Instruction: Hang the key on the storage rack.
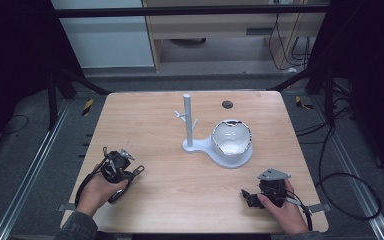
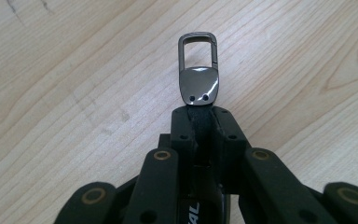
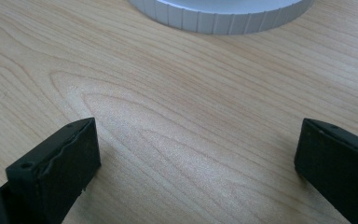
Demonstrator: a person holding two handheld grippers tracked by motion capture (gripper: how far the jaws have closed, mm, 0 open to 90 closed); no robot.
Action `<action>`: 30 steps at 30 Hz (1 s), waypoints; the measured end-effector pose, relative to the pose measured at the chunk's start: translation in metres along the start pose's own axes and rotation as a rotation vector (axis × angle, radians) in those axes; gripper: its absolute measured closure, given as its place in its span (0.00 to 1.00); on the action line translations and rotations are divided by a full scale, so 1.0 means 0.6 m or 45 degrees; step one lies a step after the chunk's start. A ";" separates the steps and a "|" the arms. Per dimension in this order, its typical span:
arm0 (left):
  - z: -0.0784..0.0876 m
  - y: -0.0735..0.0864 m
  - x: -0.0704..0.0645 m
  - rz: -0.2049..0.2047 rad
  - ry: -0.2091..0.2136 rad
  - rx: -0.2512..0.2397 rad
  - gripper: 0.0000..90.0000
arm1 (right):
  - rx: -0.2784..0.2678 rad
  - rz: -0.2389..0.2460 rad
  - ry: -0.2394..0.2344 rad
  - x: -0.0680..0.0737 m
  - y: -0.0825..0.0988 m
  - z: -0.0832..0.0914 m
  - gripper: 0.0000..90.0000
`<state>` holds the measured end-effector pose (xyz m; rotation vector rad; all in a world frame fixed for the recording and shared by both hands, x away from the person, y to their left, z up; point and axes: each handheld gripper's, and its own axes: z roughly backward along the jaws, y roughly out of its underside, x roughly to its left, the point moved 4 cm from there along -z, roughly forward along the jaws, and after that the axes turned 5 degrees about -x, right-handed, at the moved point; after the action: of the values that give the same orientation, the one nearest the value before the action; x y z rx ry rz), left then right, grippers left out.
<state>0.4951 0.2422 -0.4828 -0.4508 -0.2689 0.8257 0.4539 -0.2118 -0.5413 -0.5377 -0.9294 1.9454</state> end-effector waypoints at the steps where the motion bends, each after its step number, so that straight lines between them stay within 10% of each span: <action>1: 0.003 0.001 -0.003 0.004 -0.010 -0.019 0.89 | 0.000 0.000 0.000 0.000 0.000 0.000 0.00; 30: 0.101 -0.017 -0.051 0.067 -0.125 -0.574 0.89 | 0.000 0.000 0.000 0.000 0.000 0.000 0.00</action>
<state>0.4574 0.2299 -0.4270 -0.8429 -0.5407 0.8400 0.4539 -0.2118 -0.5413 -0.5377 -0.9296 1.9454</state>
